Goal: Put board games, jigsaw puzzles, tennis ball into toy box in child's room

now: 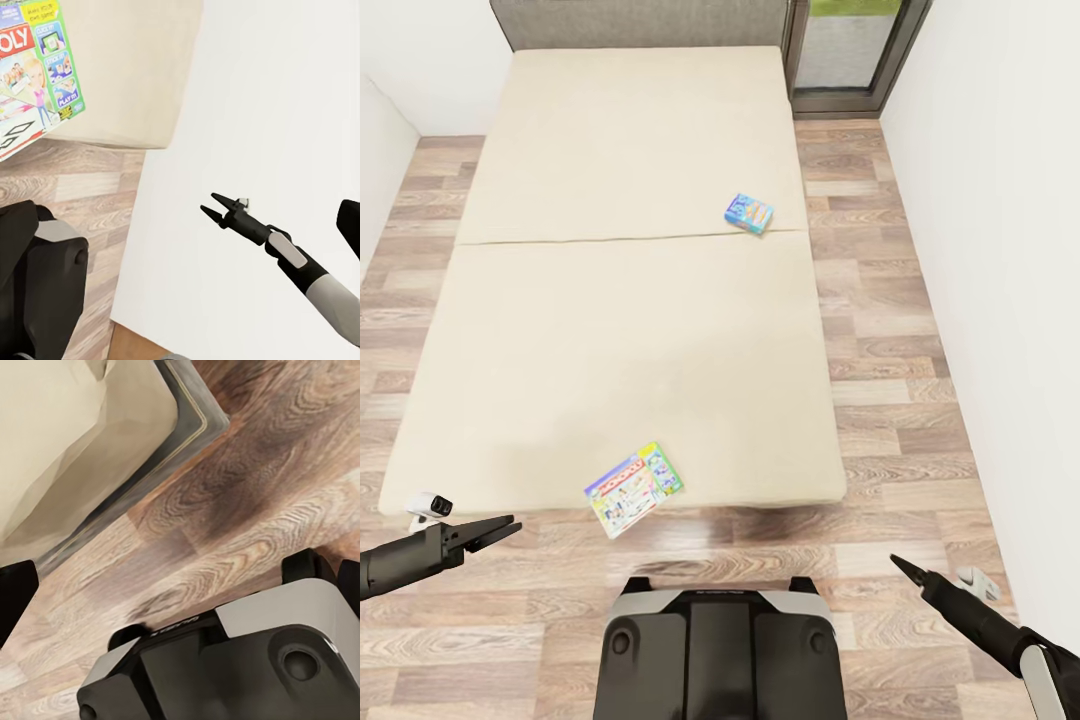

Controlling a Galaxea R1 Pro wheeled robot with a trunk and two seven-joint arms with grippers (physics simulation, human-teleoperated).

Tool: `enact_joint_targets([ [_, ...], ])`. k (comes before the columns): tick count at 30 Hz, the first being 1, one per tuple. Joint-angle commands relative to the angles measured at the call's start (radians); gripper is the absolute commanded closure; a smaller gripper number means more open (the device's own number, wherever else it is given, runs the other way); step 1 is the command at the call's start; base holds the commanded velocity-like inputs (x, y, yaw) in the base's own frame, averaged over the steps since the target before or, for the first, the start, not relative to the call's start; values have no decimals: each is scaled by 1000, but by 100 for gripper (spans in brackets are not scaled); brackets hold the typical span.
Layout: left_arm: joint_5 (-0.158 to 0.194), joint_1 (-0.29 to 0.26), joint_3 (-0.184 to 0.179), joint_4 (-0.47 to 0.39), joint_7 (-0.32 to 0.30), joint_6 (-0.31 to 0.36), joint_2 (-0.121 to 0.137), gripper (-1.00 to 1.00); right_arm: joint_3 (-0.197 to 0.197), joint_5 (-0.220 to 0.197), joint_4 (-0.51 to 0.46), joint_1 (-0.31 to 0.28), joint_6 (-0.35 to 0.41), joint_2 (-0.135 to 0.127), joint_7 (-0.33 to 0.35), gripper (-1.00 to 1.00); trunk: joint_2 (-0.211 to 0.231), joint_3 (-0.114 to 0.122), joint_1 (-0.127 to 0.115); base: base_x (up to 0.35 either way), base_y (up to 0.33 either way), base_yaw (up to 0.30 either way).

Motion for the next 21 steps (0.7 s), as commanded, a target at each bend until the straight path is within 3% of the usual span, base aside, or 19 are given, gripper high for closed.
enact_joint_targets([
  [1,-1,0,0,0,-4,10,0,-100,-2,-5,0,0,7,0,2,-100,-1,1,1,0,139,0],
  [21,-1,0,-3,-1,-4,-7,-3,-100,-3,-4,1,0,4,0,6,-100,-1,34,1,0,37,0],
])
